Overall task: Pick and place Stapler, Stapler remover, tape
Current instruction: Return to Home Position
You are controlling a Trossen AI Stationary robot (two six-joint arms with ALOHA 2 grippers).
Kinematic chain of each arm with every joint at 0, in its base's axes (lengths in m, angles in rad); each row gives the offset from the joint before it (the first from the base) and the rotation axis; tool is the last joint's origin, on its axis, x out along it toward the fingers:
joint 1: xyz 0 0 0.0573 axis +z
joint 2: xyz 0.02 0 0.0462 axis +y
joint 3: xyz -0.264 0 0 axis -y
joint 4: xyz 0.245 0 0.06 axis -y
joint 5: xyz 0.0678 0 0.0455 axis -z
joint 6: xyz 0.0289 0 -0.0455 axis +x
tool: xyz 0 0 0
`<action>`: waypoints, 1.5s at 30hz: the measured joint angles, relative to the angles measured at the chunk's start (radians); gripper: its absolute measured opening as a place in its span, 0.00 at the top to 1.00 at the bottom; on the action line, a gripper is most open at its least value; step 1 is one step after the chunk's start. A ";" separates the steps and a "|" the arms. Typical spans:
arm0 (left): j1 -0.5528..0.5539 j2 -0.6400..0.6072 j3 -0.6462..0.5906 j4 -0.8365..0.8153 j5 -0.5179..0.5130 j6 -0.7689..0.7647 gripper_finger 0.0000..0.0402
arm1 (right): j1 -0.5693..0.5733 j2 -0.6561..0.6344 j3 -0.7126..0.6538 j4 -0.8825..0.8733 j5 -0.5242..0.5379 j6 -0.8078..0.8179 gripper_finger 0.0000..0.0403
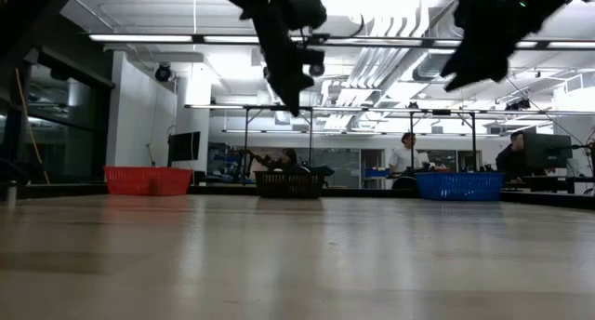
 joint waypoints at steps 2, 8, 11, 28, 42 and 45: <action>-0.020 -0.014 0.000 0.001 0.025 0.003 0.99 | 0.000 -0.072 -0.068 0.006 -0.027 0.047 0.36; -0.088 -0.020 -0.031 0.131 0.178 0.058 0.99 | 0.001 -0.224 -0.183 0.083 -0.085 0.135 0.36; -0.115 -0.019 -0.099 0.269 0.280 0.052 0.99 | 0.001 -0.261 -0.197 0.086 -0.080 0.141 0.36; -0.165 -0.329 -0.768 1.010 0.420 -0.082 0.99 | 0.001 -0.271 -0.196 0.055 -0.098 0.140 0.36; -0.187 -0.687 -1.388 1.643 0.324 -0.221 0.99 | 0.002 -0.271 -0.196 0.052 -0.098 0.141 0.36; -0.202 -0.763 -1.481 1.688 0.244 -0.244 0.99 | 0.003 -0.272 -0.196 0.044 -0.098 0.142 0.36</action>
